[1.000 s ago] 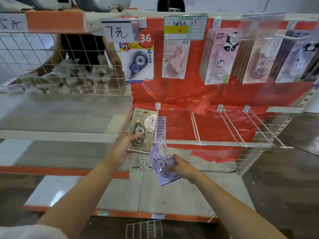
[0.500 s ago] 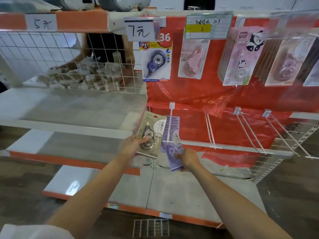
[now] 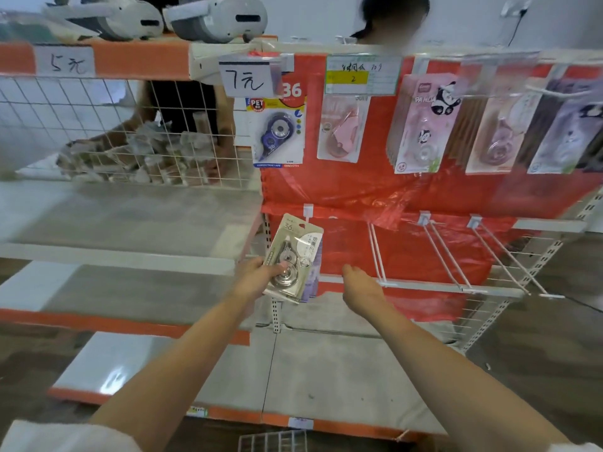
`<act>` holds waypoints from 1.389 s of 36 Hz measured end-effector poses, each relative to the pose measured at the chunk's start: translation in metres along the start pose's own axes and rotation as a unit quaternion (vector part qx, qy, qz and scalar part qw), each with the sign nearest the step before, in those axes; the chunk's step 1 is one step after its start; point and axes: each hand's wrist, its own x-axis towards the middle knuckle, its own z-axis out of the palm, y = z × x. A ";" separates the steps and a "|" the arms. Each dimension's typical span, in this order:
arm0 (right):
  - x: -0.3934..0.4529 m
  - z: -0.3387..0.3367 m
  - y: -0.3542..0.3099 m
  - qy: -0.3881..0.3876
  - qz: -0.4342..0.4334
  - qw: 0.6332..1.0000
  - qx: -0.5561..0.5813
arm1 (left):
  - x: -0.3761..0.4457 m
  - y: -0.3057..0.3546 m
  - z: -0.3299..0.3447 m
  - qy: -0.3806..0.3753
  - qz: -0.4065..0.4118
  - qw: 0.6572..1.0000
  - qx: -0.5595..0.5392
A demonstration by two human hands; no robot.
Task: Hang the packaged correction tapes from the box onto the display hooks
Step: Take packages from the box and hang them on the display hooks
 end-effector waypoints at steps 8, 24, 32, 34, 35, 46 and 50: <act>-0.015 -0.038 0.019 0.066 -0.063 0.995 0.035 | 0.004 0.019 0.045 -0.079 0.015 0.997 0.000; -0.087 -0.101 0.146 0.165 0.109 0.866 0.458 | -0.025 0.067 0.217 -0.293 0.103 0.947 0.084; -0.117 -0.105 0.189 0.192 0.153 0.833 0.496 | -0.045 0.069 0.273 -0.333 0.158 0.916 0.156; -0.121 -0.106 0.194 0.193 0.152 0.822 0.514 | -0.048 0.070 0.278 -0.336 0.186 0.904 0.190; -0.121 -0.104 0.196 0.193 0.153 0.817 0.521 | -0.049 0.070 0.278 -0.338 0.198 0.898 0.202; -0.115 -0.066 0.185 0.117 0.170 0.850 0.484 | -0.038 0.033 0.240 -0.311 0.274 0.794 0.446; -0.108 -0.041 0.168 0.078 0.164 0.885 0.429 | -0.030 0.010 0.213 -0.320 0.252 0.772 0.487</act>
